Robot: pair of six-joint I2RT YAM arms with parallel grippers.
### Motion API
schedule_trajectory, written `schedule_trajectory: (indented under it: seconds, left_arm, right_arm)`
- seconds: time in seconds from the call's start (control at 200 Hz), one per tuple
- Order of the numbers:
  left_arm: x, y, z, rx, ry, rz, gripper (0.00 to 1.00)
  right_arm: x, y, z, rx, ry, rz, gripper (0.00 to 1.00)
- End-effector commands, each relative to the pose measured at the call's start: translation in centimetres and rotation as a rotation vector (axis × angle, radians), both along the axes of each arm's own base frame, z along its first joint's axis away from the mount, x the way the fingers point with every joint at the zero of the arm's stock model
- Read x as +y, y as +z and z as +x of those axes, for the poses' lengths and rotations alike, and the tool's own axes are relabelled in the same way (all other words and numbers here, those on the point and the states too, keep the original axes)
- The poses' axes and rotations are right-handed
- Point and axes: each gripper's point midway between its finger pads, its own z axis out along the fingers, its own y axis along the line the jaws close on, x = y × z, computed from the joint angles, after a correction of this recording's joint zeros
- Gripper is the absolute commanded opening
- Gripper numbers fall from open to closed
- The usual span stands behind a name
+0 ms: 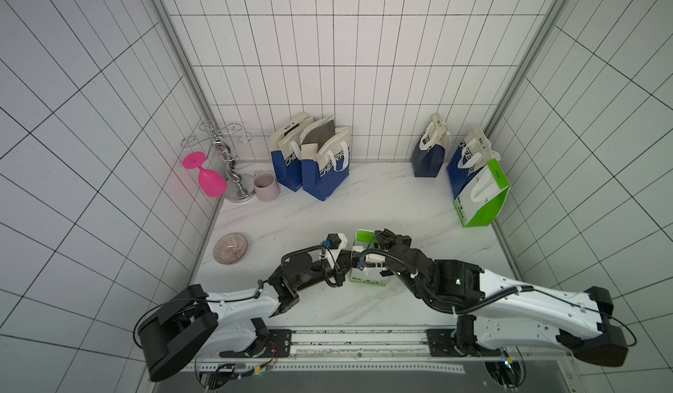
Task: Open the takeout bag
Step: Open the takeout bag at the center of the board.
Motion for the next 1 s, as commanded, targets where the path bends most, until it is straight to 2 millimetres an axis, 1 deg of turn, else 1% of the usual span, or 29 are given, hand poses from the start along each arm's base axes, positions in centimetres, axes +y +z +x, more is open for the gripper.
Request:
schedule_trajectory:
  seconds: [0.0, 0.16, 0.28, 0.395, 0.5, 0.685, 0.825, 0.994]
  left_arm:
    - [-0.4, 0.6, -0.1, -0.020, -0.013, -0.001, 0.00]
    - [-0.4, 0.6, -0.1, -0.019, -0.013, -0.001, 0.00]
    - [-0.4, 0.6, -0.1, -0.019, -0.012, -0.001, 0.00]
    - [-0.3, 0.6, -0.1, -0.019, -0.012, -0.001, 0.00]
    - [-0.4, 0.6, -0.1, -0.019, -0.012, -0.001, 0.00]
    - [-0.3, 0.6, -0.1, -0.019, -0.009, 0.002, 0.00]
    - [-0.4, 0.5, 0.0, -0.017, -0.010, 0.004, 0.00]
    - [-0.4, 0.4, 0.0, -0.015, -0.012, 0.006, 0.00]
  right_arm:
    - [-0.7, -1.5, 0.2, -0.026, -0.030, -0.048, 0.25]
    - [-0.7, -1.3, 0.2, -0.026, -0.030, -0.037, 0.17]
    - [-0.8, -1.1, 0.1, -0.024, -0.029, -0.027, 0.07]
    - [-0.9, -0.9, 0.0, -0.021, -0.026, -0.017, 0.00]
    - [-0.9, -0.2, -0.1, -0.014, -0.026, 0.014, 0.00]
    - [-1.2, 1.9, 0.2, 0.006, -0.040, 0.101, 0.00]
    - [-1.7, 3.6, 0.9, 0.038, -0.062, 0.132, 0.00]
    - [-2.4, 5.3, 2.1, 0.086, -0.089, 0.136, 0.00]
